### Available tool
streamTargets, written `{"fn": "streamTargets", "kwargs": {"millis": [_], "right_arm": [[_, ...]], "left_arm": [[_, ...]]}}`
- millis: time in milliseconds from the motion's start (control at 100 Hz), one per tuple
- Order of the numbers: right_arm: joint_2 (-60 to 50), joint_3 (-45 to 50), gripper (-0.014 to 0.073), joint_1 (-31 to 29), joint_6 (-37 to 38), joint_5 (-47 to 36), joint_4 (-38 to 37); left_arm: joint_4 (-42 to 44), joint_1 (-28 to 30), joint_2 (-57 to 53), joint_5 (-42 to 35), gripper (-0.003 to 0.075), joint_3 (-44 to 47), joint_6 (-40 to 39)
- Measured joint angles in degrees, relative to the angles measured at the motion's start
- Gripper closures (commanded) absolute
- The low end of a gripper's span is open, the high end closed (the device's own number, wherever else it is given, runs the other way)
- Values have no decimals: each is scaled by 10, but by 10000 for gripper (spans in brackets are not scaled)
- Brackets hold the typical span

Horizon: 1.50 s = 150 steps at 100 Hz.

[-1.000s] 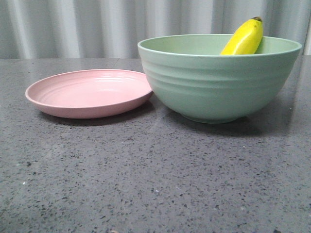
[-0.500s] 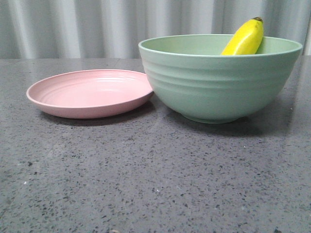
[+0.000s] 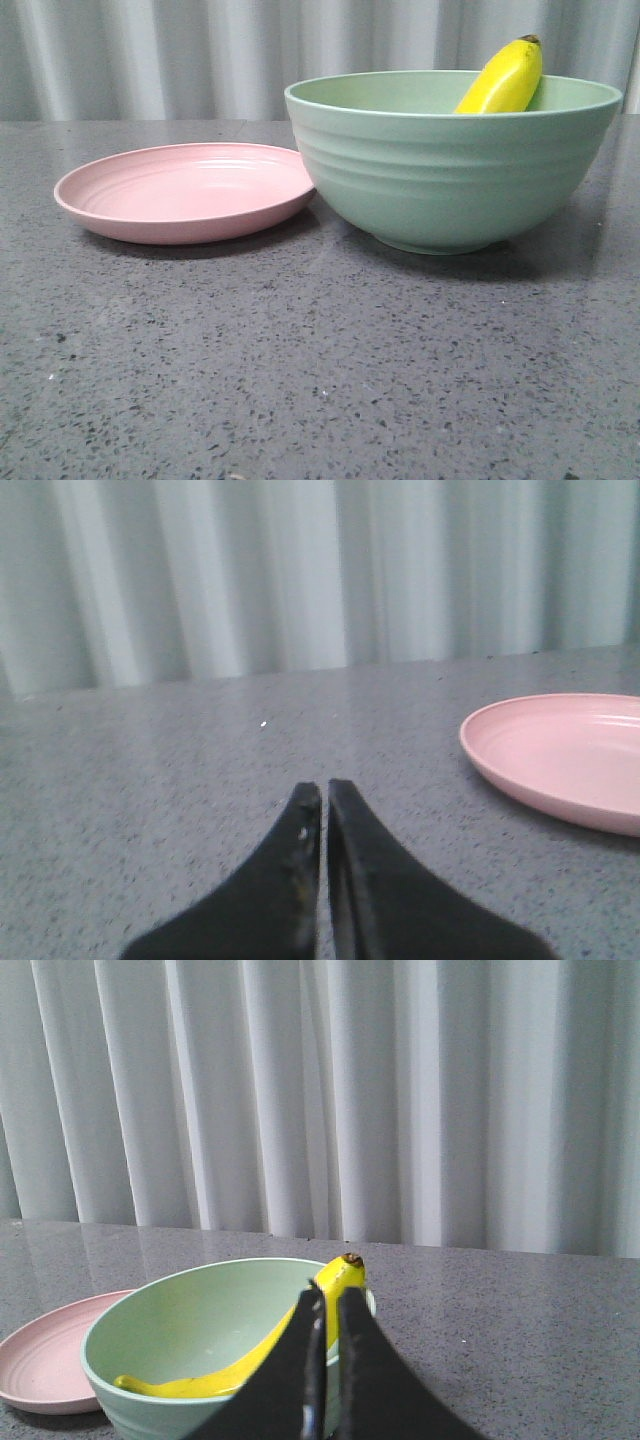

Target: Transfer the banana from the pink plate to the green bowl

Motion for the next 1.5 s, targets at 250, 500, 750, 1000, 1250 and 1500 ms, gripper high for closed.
{"fn": "streamTargets", "kwargs": {"millis": [250,500,750,1000,1250,1500], "right_arm": [[0,0,657,0,0,1,0],[0,0,656,0,0,1,0],[0,0,656,0,0,1,0],[0,0,657,0,0,1,0],[0,0,656,0,0,1,0],[0,10,657,-6,0,1,0]], "left_arm": [[-16,39,0,126,741,0,0],[-16,39,0,160,741,0,0],[-16,39,0,160,741,0,0],[-16,39,0,160,741,0,0],[-16,39,0,160,741,0,0],[-16,39,0,160,741,0,0]]}}
